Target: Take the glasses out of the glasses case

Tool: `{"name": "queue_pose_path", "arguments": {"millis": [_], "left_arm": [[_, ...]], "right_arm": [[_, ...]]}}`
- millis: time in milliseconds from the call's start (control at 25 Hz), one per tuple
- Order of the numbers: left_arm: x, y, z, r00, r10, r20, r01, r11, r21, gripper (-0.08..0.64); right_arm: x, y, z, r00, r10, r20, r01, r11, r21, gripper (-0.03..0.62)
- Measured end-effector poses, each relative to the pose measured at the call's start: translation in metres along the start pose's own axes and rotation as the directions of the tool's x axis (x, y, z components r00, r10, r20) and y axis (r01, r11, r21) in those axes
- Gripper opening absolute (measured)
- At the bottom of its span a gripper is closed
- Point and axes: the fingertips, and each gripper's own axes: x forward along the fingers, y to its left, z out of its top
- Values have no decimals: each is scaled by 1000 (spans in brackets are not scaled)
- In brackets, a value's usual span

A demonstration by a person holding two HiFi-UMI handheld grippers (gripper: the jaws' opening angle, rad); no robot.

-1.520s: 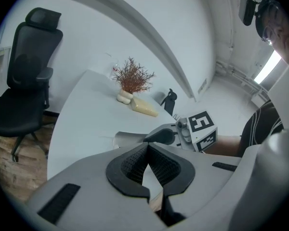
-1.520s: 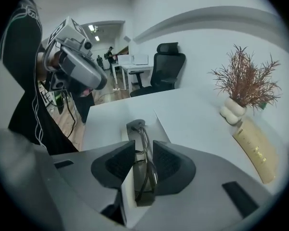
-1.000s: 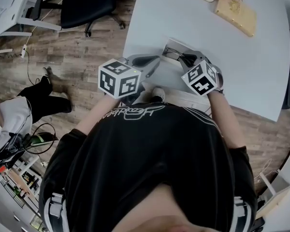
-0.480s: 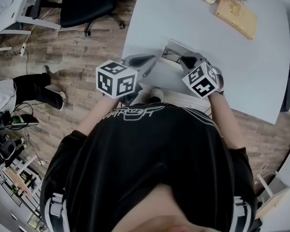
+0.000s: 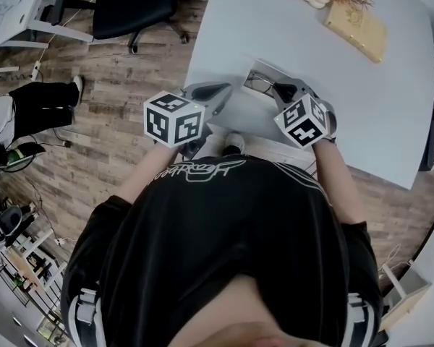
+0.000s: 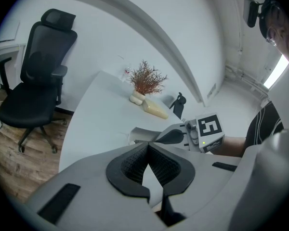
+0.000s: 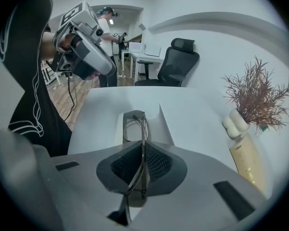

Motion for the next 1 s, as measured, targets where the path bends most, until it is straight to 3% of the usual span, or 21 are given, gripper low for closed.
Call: {"name": "queue_pose_path", "arguments": {"millis": [560, 1000], "left_arm": [[-28, -22, 14, 997, -29, 74, 27, 999, 27, 8], [-78, -45, 15, 991, -41, 125, 32, 997, 72, 8]], "right_arm": [[-25, -13, 17, 995, -99, 1, 99, 995, -22, 20], [-81, 20, 56, 976, -182, 121, 166, 978, 126, 20]]}}
